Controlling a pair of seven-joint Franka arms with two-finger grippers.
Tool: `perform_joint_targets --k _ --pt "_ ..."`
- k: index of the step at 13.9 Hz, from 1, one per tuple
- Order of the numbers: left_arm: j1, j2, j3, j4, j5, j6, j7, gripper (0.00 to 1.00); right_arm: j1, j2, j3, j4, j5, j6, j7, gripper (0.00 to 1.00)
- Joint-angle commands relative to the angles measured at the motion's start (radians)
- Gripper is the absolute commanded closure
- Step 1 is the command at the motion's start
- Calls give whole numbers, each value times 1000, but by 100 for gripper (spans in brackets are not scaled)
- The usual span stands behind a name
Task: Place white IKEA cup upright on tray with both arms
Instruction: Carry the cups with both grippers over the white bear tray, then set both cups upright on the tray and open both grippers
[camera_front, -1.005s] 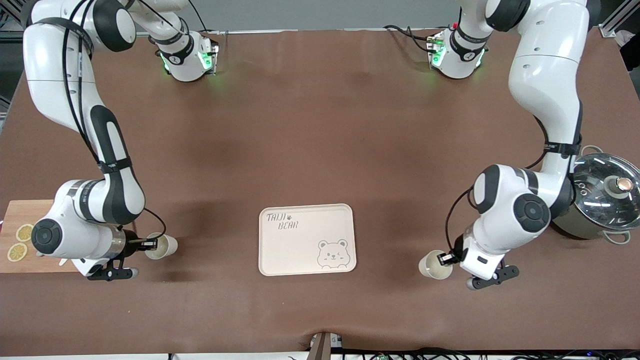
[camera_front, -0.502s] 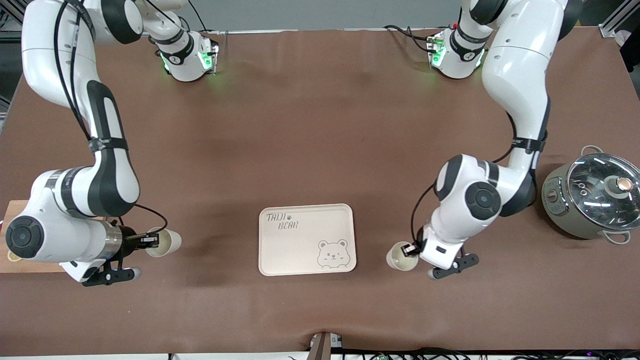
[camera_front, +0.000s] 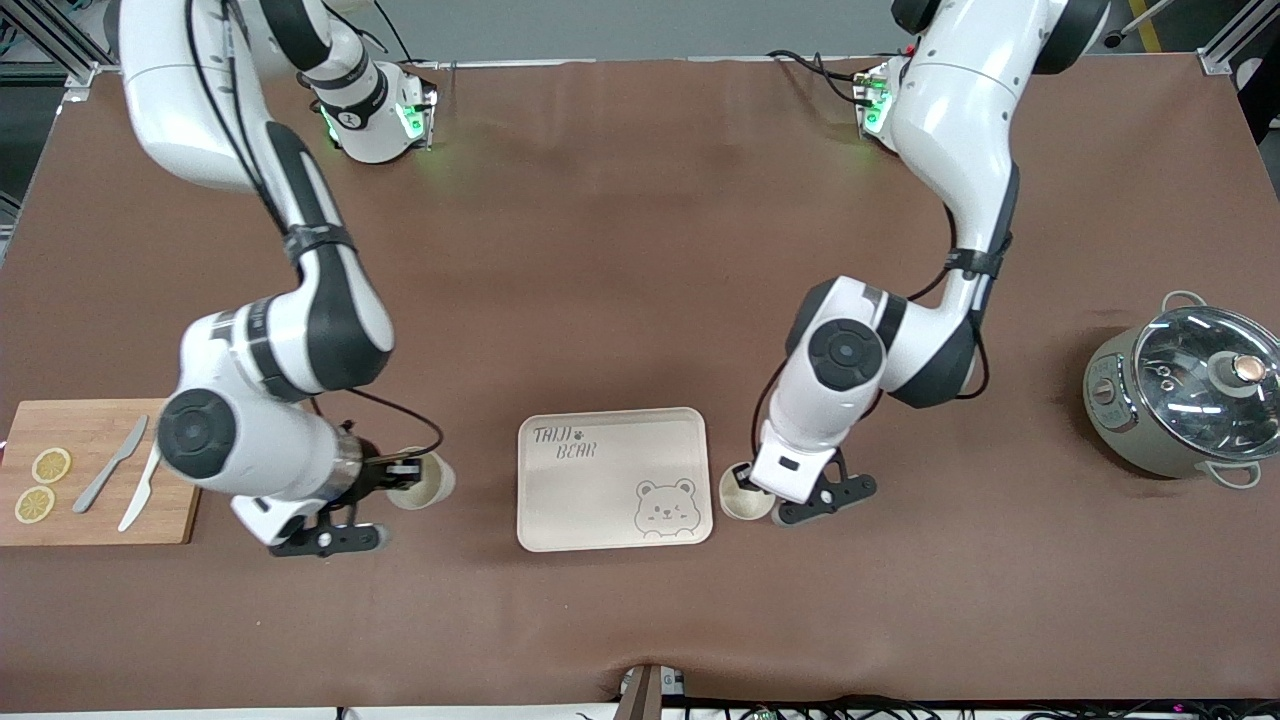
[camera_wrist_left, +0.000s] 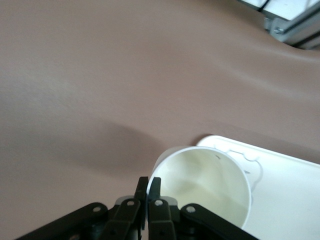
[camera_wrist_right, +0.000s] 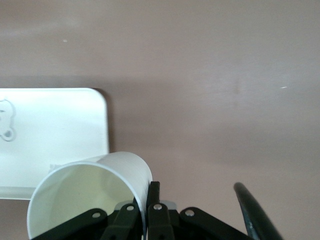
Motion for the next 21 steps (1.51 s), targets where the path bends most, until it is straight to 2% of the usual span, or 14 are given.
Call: perform_joint_targets --k 1,7,12,21 --pt "-37 2 21 22 17 -20 -44 100 51 4 -7 12 5 40 111 100" --pt "-80 32 18 40 15 0 -92 100 155 42 -10 -9 2 198 300 100" --pt "-110 78 16 53 14 53 -123 100 169 61 -12 -126 -7 365 300 100" --pt "-137 134 13 53 12 115 -136 100 181 144 -12 -129 -7 444 300 100"
